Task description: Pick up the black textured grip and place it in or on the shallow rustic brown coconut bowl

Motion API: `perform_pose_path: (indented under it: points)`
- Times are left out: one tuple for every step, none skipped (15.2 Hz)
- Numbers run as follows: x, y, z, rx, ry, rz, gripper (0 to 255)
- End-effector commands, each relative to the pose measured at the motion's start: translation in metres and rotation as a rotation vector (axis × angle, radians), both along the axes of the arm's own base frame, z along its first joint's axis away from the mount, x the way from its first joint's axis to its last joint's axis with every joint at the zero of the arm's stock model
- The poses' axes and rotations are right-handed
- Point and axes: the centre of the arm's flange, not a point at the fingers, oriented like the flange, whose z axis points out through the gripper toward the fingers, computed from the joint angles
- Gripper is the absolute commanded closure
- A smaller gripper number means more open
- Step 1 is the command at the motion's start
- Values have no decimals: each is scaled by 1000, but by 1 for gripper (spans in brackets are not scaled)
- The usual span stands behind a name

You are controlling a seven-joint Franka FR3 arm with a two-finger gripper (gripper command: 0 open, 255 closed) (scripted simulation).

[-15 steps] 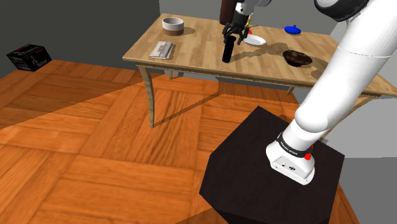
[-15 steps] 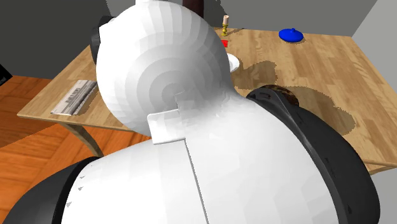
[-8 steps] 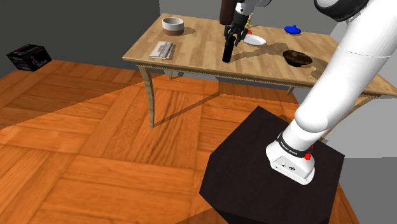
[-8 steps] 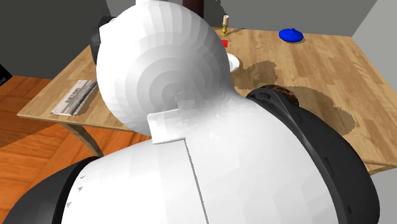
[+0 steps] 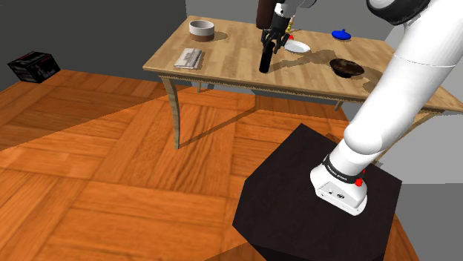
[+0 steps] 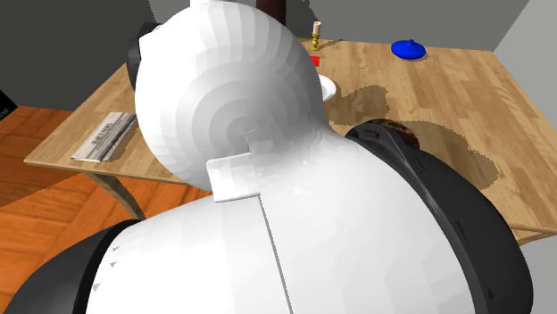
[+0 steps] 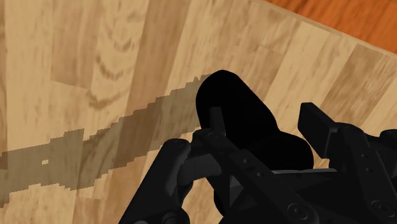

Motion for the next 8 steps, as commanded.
perform_pose_path:
  points:
    - [0, 0, 4, 1, 2, 1, 255]
    - [0, 0, 9, 1, 2, 1, 255]
    - [0, 0, 15, 1, 2, 1, 255]
    - [0, 0, 20, 1, 2, 1, 255]
    - [0, 0, 25, 1, 2, 1, 255]
    - [0, 0, 30, 1, 2, 1, 255]
    - [0, 0, 36, 1, 2, 1, 255]
    - [0, 0, 41, 1, 2, 1, 255]
